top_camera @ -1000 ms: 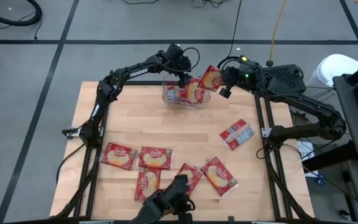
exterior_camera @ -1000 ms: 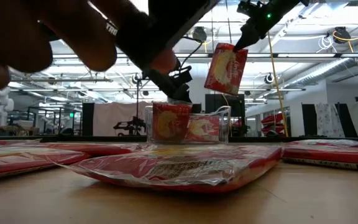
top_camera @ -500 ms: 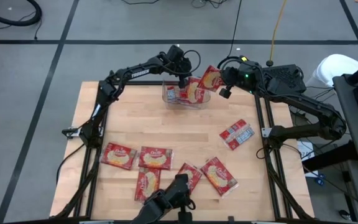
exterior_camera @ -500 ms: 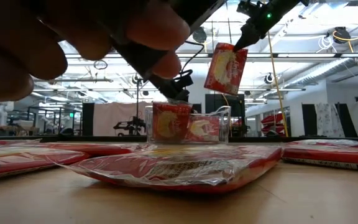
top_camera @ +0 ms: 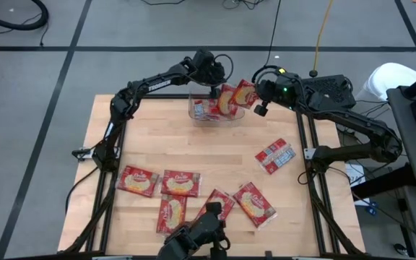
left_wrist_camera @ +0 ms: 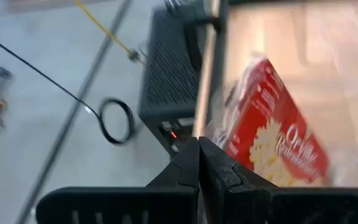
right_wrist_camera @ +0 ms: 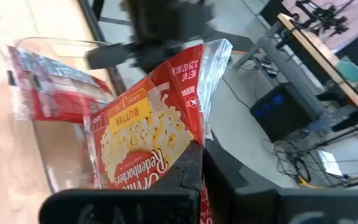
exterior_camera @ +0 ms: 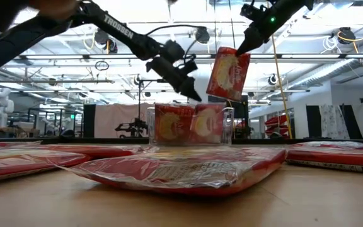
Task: Sort popcorn bags into baskets
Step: Adjust the red popcorn bags in the transparent bin
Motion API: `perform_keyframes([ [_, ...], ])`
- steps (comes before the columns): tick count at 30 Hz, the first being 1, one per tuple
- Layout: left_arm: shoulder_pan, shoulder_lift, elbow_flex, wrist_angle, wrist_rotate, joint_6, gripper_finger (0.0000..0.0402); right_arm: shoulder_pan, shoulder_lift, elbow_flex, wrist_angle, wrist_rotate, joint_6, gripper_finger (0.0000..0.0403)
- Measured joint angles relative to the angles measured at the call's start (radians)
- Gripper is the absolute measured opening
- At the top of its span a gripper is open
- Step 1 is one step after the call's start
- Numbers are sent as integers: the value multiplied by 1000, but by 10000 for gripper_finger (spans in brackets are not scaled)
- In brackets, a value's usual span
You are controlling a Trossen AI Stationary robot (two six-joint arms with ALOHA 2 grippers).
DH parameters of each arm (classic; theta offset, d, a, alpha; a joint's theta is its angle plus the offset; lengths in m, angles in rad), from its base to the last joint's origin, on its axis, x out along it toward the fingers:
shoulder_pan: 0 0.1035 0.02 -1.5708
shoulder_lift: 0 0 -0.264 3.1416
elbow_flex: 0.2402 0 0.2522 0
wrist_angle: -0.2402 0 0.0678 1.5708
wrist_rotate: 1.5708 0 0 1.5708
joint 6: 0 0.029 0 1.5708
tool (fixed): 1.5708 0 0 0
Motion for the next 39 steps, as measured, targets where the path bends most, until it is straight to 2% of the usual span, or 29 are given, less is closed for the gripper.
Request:
perform_keyframes([
  [7, 7, -9, 7, 118, -24, -63, 1, 5, 0, -92, 206, -11, 2, 0],
  [9, 6, -10, 7, 145, -63, -87, 1, 4, 0, -126, 287, -9, -4, 0],
  [12, 7, -11, 7, 151, -116, -107, 1, 3, 0, -179, 401, -9, -19, 0],
  [17, 7, -11, 8, 152, -134, -155, 1, 3, 14, -230, 512, -9, -38, 0],
  [23, -4, -11, 8, 154, -134, -221, 0, 3, 106, -236, 565, -5, -47, 0],
  [27, -5, -11, 8, 154, -132, -251, 0, -6, 198, -236, 650, 51, -116, 0],
  [32, -3, -11, 8, 173, -124, -278, 0, -23, 291, -236, 736, 50, -194, 0],
  [39, -8, -11, 8, 200, -59, -323, 0, -42, 383, -236, 758, 47, -235, 0],
])
